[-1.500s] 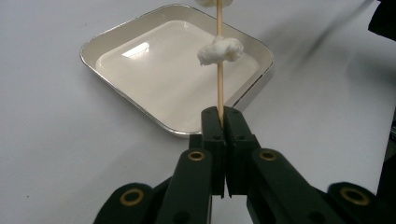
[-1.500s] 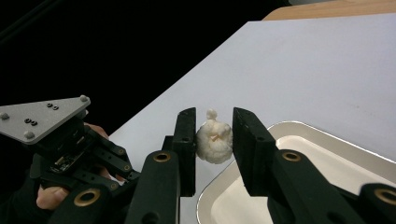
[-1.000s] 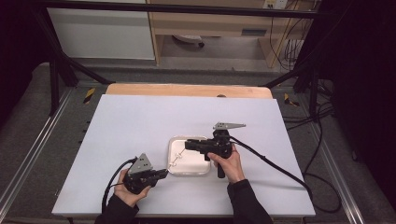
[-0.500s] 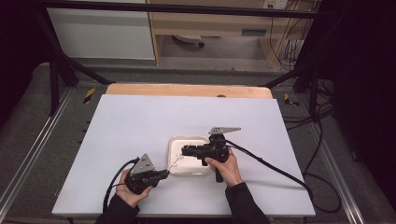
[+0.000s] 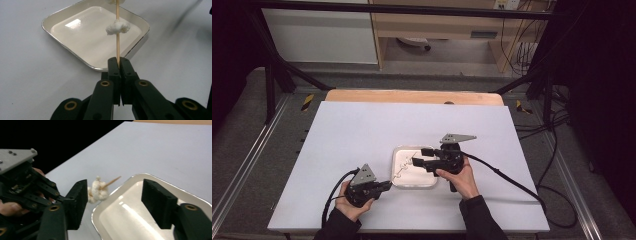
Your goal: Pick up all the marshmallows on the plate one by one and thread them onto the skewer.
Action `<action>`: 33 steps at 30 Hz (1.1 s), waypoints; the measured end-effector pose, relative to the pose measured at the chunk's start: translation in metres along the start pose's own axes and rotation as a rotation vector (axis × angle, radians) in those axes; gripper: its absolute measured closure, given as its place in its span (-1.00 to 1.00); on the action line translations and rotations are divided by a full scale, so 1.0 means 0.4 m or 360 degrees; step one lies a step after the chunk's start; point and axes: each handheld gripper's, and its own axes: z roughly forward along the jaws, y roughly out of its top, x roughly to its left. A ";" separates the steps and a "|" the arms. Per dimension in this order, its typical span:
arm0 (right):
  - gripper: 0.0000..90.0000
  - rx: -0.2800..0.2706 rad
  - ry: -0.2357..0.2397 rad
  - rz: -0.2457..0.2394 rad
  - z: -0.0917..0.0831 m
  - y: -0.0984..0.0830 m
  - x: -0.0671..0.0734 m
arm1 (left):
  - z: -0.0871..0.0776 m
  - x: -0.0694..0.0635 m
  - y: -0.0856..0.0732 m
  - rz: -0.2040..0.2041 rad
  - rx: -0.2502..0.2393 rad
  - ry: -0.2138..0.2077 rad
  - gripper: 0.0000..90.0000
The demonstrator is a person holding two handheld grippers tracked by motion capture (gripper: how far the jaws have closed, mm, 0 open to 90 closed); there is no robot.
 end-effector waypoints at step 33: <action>-0.99 0.0286 -0.0491 -0.0181 -0.207 -0.195 -0.131 | 0.001 0.015 0.037 -0.0050 0.0029 0.0028 0.96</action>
